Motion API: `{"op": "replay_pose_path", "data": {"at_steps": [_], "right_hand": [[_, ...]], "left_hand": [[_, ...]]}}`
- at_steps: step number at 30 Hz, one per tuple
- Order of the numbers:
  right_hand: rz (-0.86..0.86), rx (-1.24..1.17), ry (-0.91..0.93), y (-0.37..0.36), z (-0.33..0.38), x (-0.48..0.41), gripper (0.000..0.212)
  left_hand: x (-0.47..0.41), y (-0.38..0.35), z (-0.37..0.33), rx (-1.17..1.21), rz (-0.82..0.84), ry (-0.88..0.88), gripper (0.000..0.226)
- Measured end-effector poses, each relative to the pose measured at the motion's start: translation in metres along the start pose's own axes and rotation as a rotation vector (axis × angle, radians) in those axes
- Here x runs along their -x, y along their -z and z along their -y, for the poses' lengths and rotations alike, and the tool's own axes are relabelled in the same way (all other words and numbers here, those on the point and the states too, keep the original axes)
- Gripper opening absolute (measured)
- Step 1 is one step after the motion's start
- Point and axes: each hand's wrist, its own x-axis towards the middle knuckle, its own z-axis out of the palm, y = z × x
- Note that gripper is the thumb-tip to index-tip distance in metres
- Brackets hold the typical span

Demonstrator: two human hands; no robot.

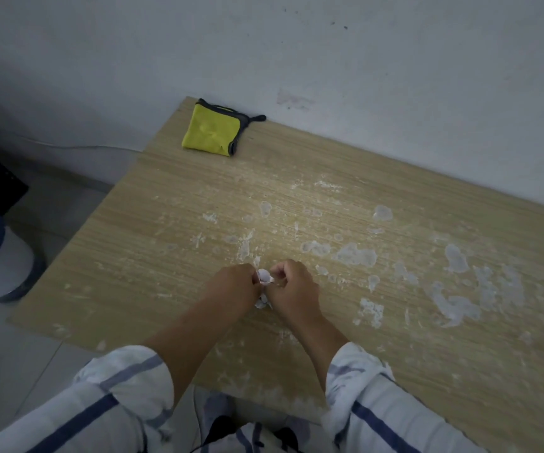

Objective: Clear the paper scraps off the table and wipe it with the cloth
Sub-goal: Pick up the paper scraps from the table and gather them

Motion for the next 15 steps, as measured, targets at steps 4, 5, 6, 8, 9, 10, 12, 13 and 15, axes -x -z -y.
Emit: {"op": "replay_pose_path", "data": {"at_steps": [4, 5, 6, 8, 9, 10, 12, 13, 15], "right_hand": [[-0.001, 0.022, 0.011, -0.002, -0.005, -0.006, 0.005], [0.017, 0.071, 0.020, -0.002, -0.006, -0.007, 0.007], [0.038, 0.120, 0.024, -0.002, -0.007, -0.009, 0.009], [0.067, 0.192, 0.024, -0.003, -0.009, -0.011, 0.012], [0.072, 0.211, 0.027, -0.004, -0.009, -0.012, 0.013], [0.077, 0.223, 0.028, -0.004, -0.009, -0.013, 0.014], [0.084, 0.221, 0.019, -0.004, -0.008, -0.013, 0.013], [0.080, 0.217, 0.017, -0.003, -0.007, -0.013, 0.013], [0.070, 0.223, 0.021, -0.003, -0.005, -0.011, 0.013]], "left_hand": [[-0.001, 0.000, -0.001, -0.026, -0.001, -0.012, 0.012], [-0.001, 0.000, -0.001, -0.021, 0.005, -0.013, 0.012], [-0.001, 0.000, -0.001, -0.020, 0.007, -0.017, 0.013], [-0.002, 0.000, 0.000, -0.031, 0.008, -0.020, 0.012], [-0.002, 0.000, 0.000, -0.031, 0.008, -0.018, 0.013], [-0.002, -0.001, 0.002, -0.019, 0.008, -0.014, 0.014], [-0.001, -0.001, 0.004, 0.024, 0.010, -0.005, 0.016], [0.000, 0.000, 0.004, 0.040, 0.007, -0.002, 0.015], [0.001, 0.001, 0.005, 0.038, -0.005, -0.001, 0.012]]}}
